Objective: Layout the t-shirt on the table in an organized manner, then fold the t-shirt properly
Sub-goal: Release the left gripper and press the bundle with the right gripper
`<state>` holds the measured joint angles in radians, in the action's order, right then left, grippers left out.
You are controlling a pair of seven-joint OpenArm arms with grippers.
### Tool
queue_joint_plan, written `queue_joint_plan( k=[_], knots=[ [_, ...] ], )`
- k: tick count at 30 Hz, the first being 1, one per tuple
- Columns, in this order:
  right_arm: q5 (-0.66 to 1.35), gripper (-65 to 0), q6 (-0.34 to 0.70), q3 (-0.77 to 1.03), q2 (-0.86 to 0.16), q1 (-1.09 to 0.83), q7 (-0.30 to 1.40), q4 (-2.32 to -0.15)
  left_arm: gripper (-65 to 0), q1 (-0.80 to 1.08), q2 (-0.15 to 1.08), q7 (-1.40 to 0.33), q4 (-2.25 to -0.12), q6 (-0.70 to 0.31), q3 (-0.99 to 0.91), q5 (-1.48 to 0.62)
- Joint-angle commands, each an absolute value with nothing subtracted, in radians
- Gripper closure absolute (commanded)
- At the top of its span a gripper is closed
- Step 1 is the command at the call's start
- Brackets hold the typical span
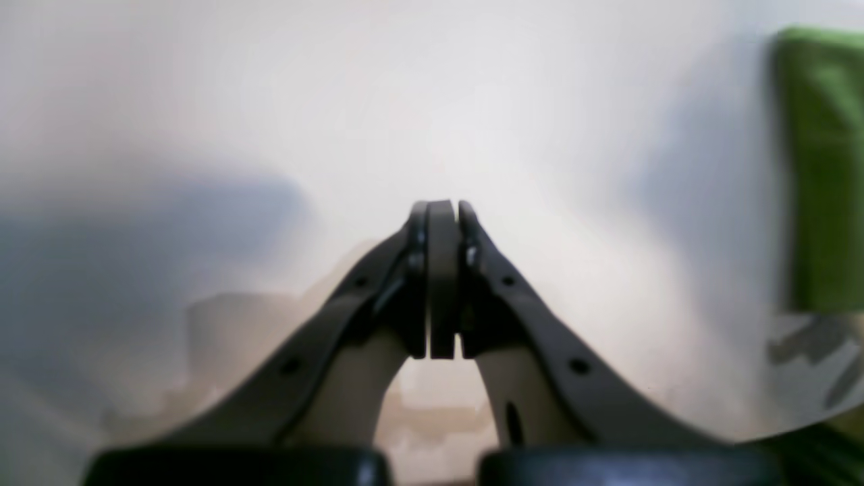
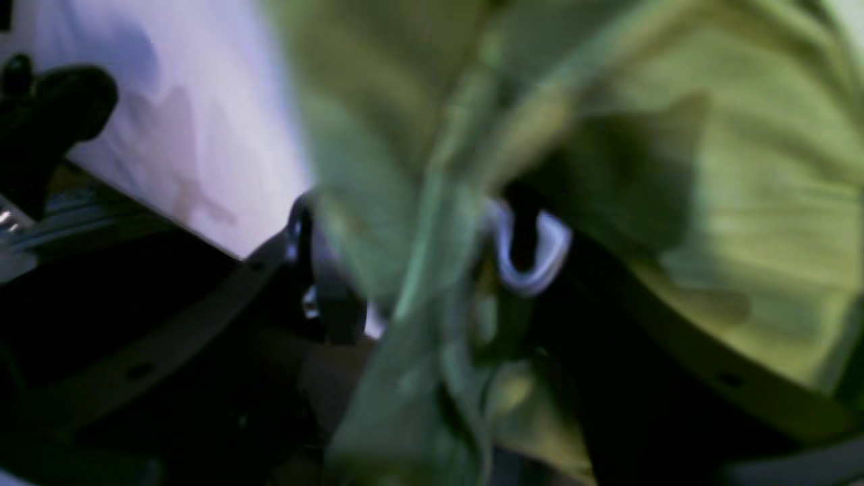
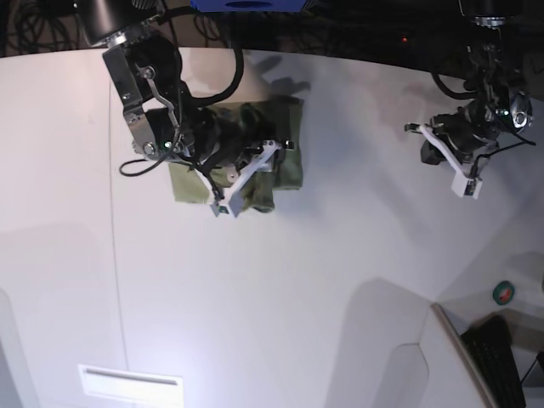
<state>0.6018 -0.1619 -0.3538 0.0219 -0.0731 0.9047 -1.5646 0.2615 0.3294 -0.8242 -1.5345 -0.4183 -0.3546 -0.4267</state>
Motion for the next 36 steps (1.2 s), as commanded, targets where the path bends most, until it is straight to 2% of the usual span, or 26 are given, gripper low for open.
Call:
queue_joint_plan(
  k=[1,9,12,14,15,16,18,19,22,25,30,36],
  knots=[
    [0.615,-29.9,-0.160,-0.366,0.036,-0.059,0.895,-1.584,0.0,0.268,0.352,-0.816,-1.552,-0.421,-0.384,-0.440],
    [0.616,-29.4,-0.159,-0.470,0.047,-0.012,0.897,-1.580,0.0,0.295,0.371,-0.816,-1.546,-0.426,-0.515,-0.441],
    [0.616,-29.1,-0.157,-0.555,0.035,0.002,0.898,-1.633,0.0,0.288,0.372,-0.814,-1.504,-0.526,-0.587,-0.441],
    [0.613,-27.9,-0.159,-0.613,-0.019,0.013,0.898,-1.728,0.0,0.268,0.377,-0.814,-1.438,-0.608,-0.667,-0.440],
    [0.613,-24.3,-0.160,-0.616,-0.047,0.015,0.898,-1.774,0.0,0.252,0.381,-0.816,-1.403,-0.647,-0.705,-0.432],
    [0.611,-18.0,-0.174,-0.615,-0.070,0.015,0.895,-1.807,0.0,0.246,0.389,-0.816,-1.362,-0.679,-0.739,-0.430],
    [0.611,-0.9,-0.255,-0.572,-0.101,0.015,0.891,-1.810,0.0,0.245,0.412,-0.812,-1.300,-0.698,-0.785,-0.430],
    [0.611,0.0,-0.294,-0.549,-0.107,0.015,0.889,-1.804,0.0,0.246,0.418,-0.811,-1.280,-0.698,-0.802,-0.432],
    [0.611,0.0,-0.325,-0.503,-0.110,0.036,0.877,-1.728,0.0,0.251,0.421,-0.809,-1.254,-0.698,-0.846,-0.430],
    [0.610,0.0,-0.325,-0.530,-0.111,0.082,0.829,-1.624,0.0,0.269,0.420,-0.809,-1.256,-0.698,-0.862,-0.430],
    [0.610,0.0,-0.325,-0.679,-0.097,0.133,0.774,-1.517,0.0,0.272,0.414,-0.809,-1.259,-0.698,-0.860,-0.433],
    [0.610,0.0,-0.325,-0.791,-0.018,0.163,0.748,-1.408,0.0,0.269,0.398,-0.809,-1.259,-0.698,-0.858,-0.433]
  ],
)
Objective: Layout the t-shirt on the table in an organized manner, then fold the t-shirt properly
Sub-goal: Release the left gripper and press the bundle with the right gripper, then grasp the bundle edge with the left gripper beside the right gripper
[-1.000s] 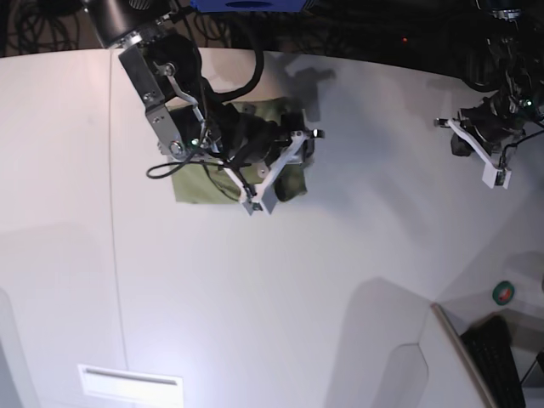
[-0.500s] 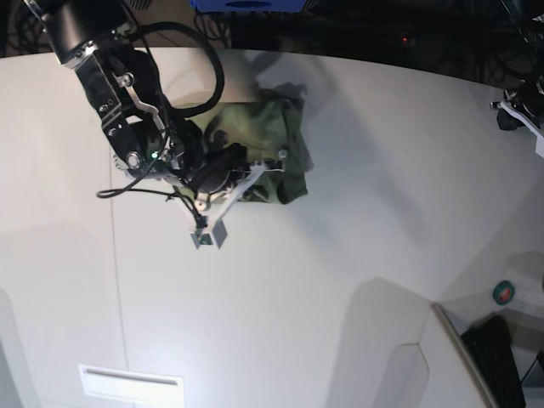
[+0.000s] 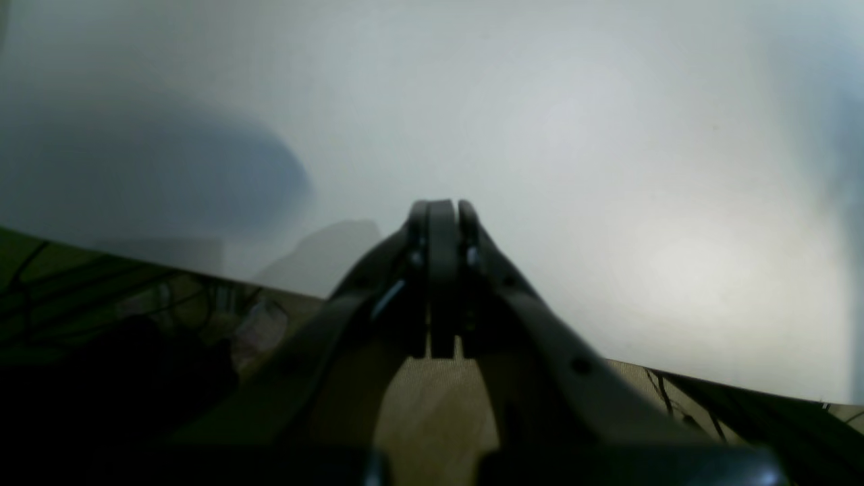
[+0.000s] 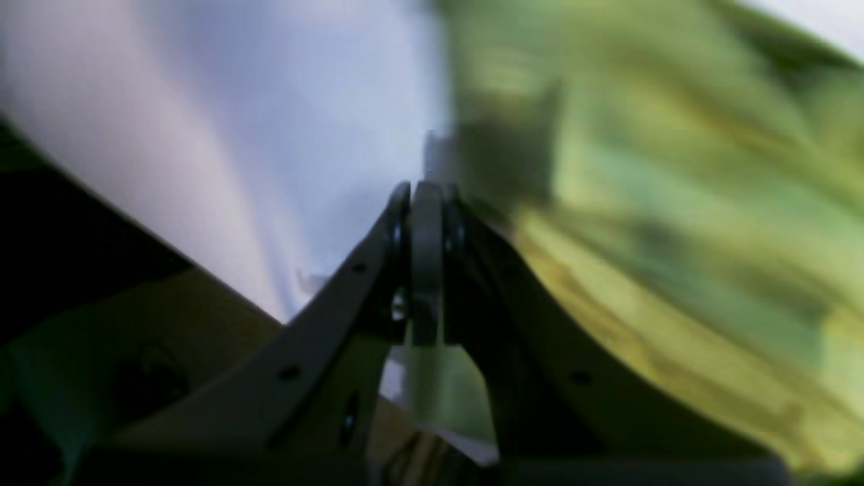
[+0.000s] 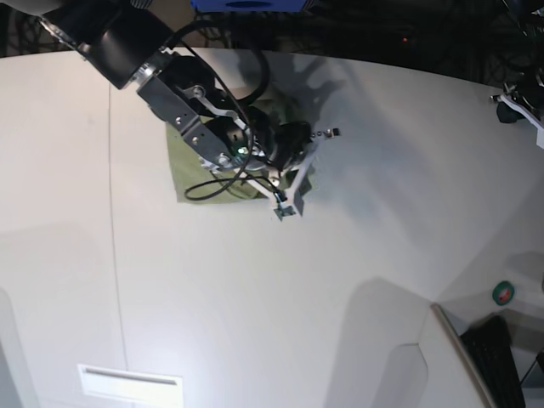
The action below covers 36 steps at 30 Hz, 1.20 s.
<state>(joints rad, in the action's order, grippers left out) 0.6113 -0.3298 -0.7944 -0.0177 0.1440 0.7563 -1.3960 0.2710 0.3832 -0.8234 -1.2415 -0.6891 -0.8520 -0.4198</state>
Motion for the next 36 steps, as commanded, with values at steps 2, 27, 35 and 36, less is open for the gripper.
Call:
queue_joint_plan(
  k=[2,27,35,36],
  knots=[
    [0.610,0.0,-0.325,-0.819,-0.007,0.189,0.748,-1.379,0.0,0.268,0.394,-0.809,-1.259,-0.698,-0.858,-0.432],
    [0.615,0.0,-0.323,-0.409,-0.266,-0.033,0.929,-1.868,-62.9,0.338,0.127,-0.995,-1.616,-0.698,-0.509,-0.888],
    [0.615,0.0,-0.323,-0.407,-0.302,-0.047,0.924,-1.882,-60.9,0.232,0.068,-0.940,-1.443,-0.627,-0.364,-0.888],
    [0.615,0.0,-0.323,-0.404,-0.302,-0.050,0.912,-1.888,-60.9,0.228,0.070,-0.920,-1.428,-0.621,-0.343,-0.888]
  ],
)
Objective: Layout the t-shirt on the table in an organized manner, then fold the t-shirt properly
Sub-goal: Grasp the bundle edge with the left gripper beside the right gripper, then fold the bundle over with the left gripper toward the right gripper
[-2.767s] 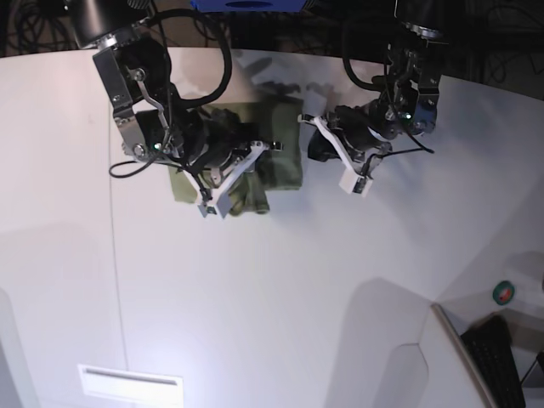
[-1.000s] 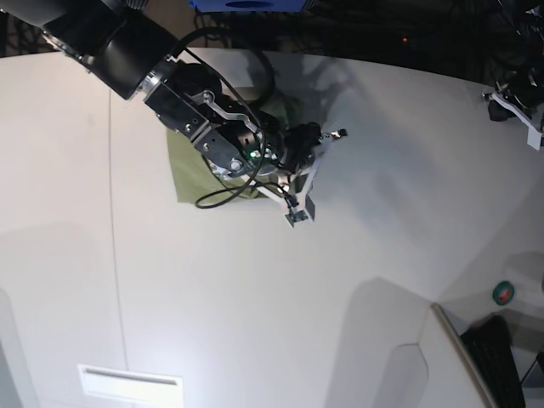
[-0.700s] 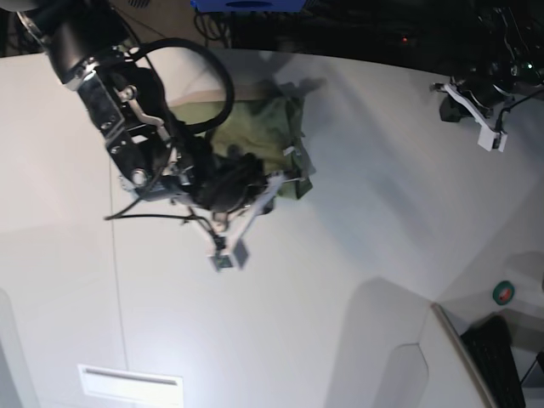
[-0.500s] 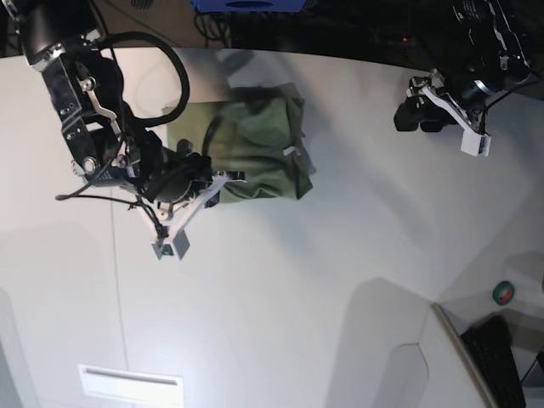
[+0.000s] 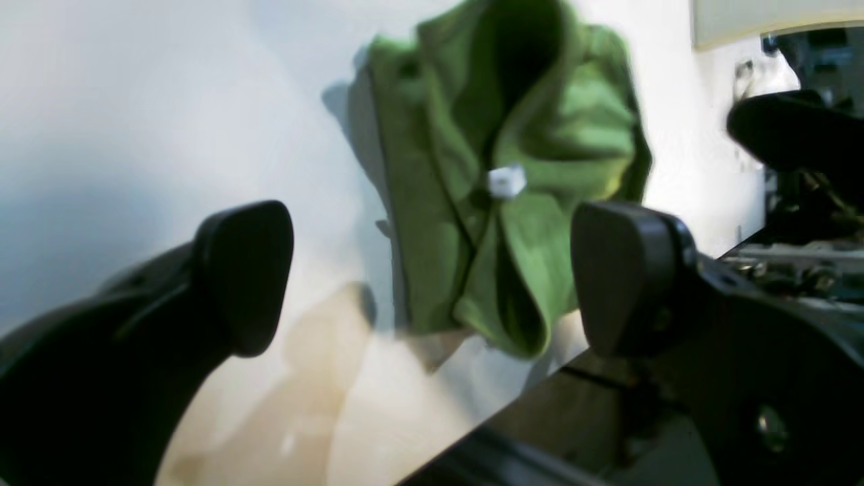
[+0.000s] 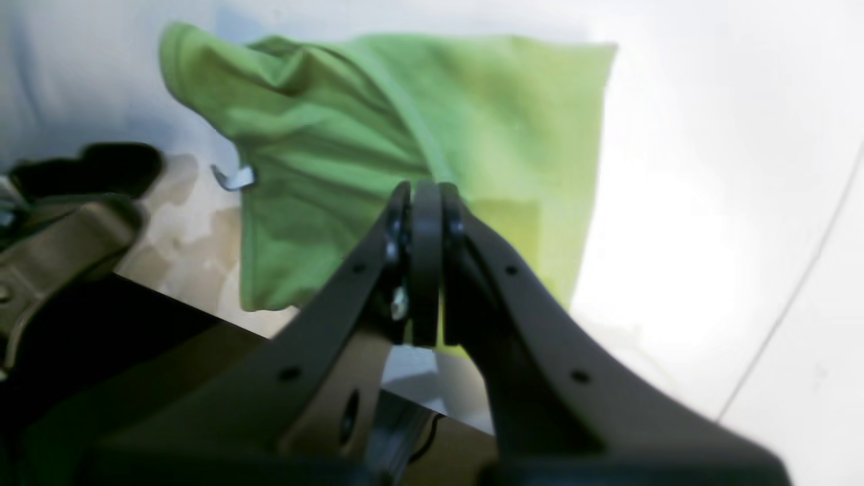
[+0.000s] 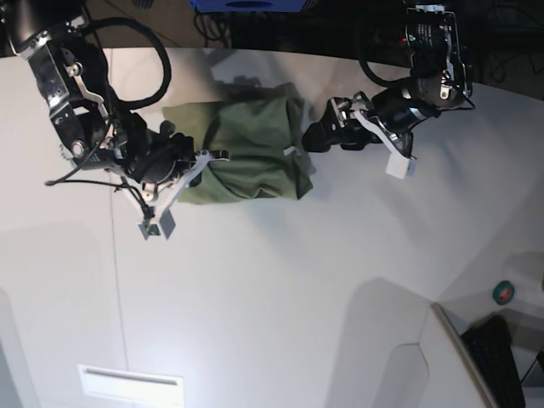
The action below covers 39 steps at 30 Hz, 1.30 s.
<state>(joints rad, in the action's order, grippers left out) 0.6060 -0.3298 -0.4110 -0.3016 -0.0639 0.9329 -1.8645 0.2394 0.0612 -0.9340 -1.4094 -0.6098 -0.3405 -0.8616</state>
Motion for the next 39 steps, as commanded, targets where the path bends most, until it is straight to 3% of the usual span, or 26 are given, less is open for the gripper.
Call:
queue_joint_plan(
  k=[1,6,15,18,23,24,28,32,39],
  knots=[
    [0.615,0.0,-0.323,-0.384,-0.309,-0.062,0.895,-1.894,-60.9,0.223,0.071,-0.898,-1.414,-0.615,-0.311,-0.888],
    [0.618,0.0,-0.323,-0.259,-0.317,-0.139,0.814,-1.890,-60.9,0.222,0.073,-0.796,-1.385,-0.558,-0.176,-0.888],
    [0.616,0.0,-0.323,-0.245,-0.351,-0.189,0.769,-1.890,-59.1,0.130,0.074,-0.746,-1.194,-0.452,-0.093,-0.888],
    [0.613,0.0,-0.323,-0.245,-0.354,-0.200,0.769,-1.890,-44.1,0.091,0.082,-0.746,-1.144,-0.447,-0.051,-0.886],
    [0.613,0.0,-0.323,-0.174,-0.346,-0.226,0.769,-1.888,-3.0,0.038,0.134,-0.750,-1.099,-0.404,0.068,-0.886],
    [0.615,0.0,-0.323,-0.156,-0.346,-0.229,0.769,-1.888,0.0,0.025,0.151,-0.751,-1.096,-0.374,0.090,-0.886],
    [0.615,0.0,-0.321,-0.077,-0.351,-0.249,0.769,-1.888,0.0,-0.033,0.232,-0.753,-1.104,-0.275,0.206,-0.886],
    [0.616,0.0,-0.321,-0.022,-0.351,-0.268,0.771,-1.888,0.0,-0.159,0.318,-0.754,-1.102,-0.275,0.437,-0.886],
    [0.615,0.0,-0.321,-0.018,-0.348,-0.283,0.773,-1.888,0.0,-0.524,0.377,-0.763,-1.095,-0.275,1.087,-0.886]
  ],
)
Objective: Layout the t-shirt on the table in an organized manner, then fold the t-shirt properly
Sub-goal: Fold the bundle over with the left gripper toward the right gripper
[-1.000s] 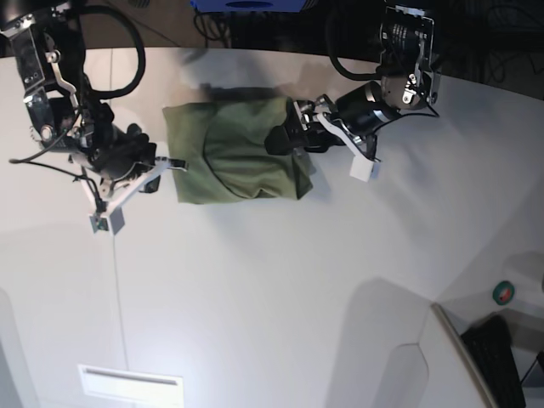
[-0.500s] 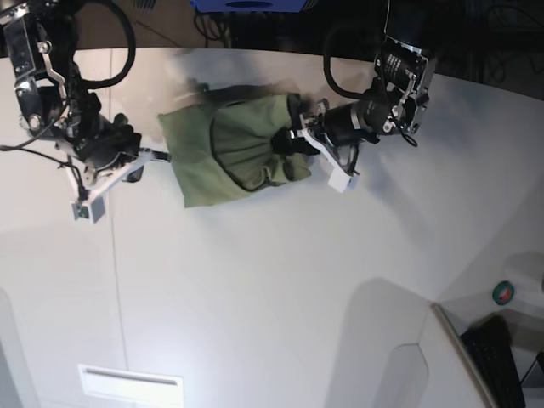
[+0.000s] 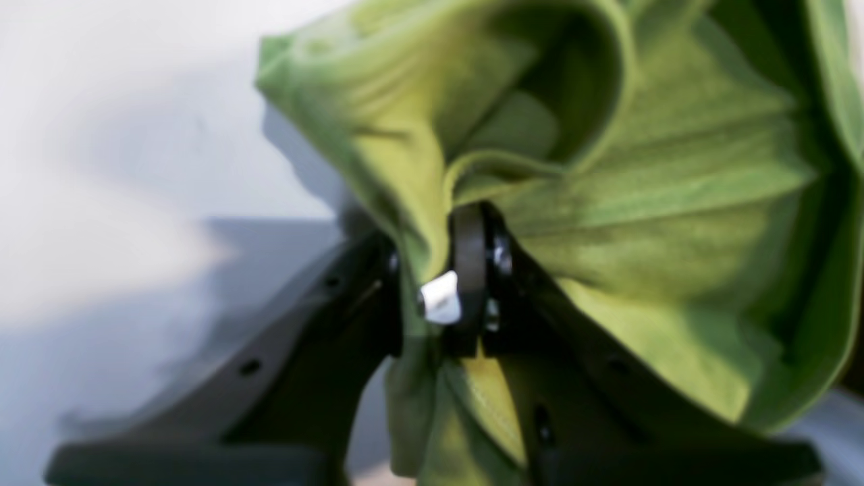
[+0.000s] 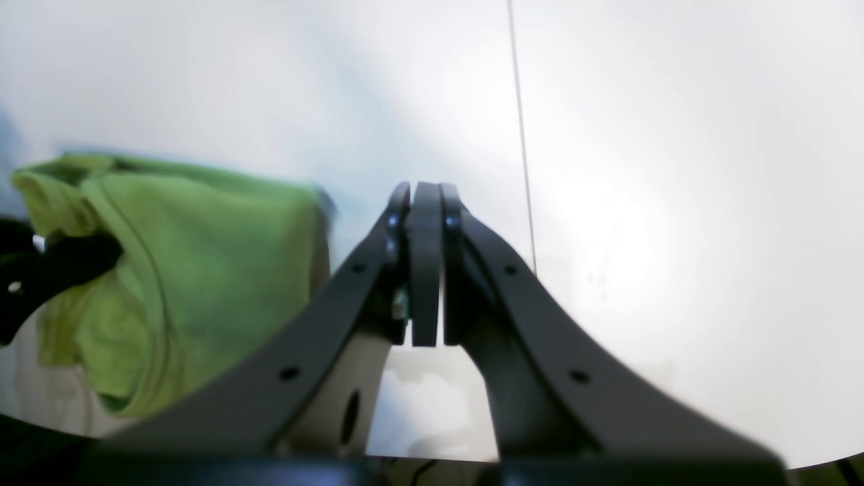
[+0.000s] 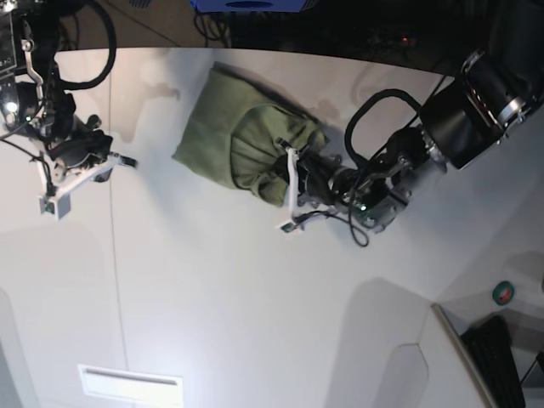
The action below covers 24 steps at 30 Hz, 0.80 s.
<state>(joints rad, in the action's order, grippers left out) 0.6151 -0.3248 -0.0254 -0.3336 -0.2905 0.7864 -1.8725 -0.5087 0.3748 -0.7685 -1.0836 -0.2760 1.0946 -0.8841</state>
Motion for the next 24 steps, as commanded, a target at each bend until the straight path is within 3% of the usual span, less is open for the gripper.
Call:
queue_joint_plan(
  k=[1,7,10,16,24],
  knots=[
    [0.615,0.0,-0.321,-0.018,-0.348,-0.285,0.773,-1.888,0.0,-0.562,0.372,-0.762,-1.095,-0.275,1.159,-0.886],
    [0.613,0.0,-0.321,-0.016,-0.346,-0.295,0.771,-1.810,0.0,-0.762,0.274,-0.699,-1.061,-0.277,1.484,-0.886],
    [0.613,0.0,-0.321,-0.016,-0.338,-0.297,0.768,-1.759,0.0,-0.819,0.197,-0.627,-0.984,-0.277,1.484,-0.848],
    [0.613,0.0,-0.321,-0.018,-0.321,-0.298,0.768,-1.751,0.0,-0.796,0.077,-0.559,-0.897,-0.282,1.484,-0.539],
    [0.613,0.0,-0.323,-0.016,-0.320,-0.272,0.768,-1.701,0.0,-0.745,-0.002,-0.556,-0.886,-0.532,1.484,-0.197]
  ],
)
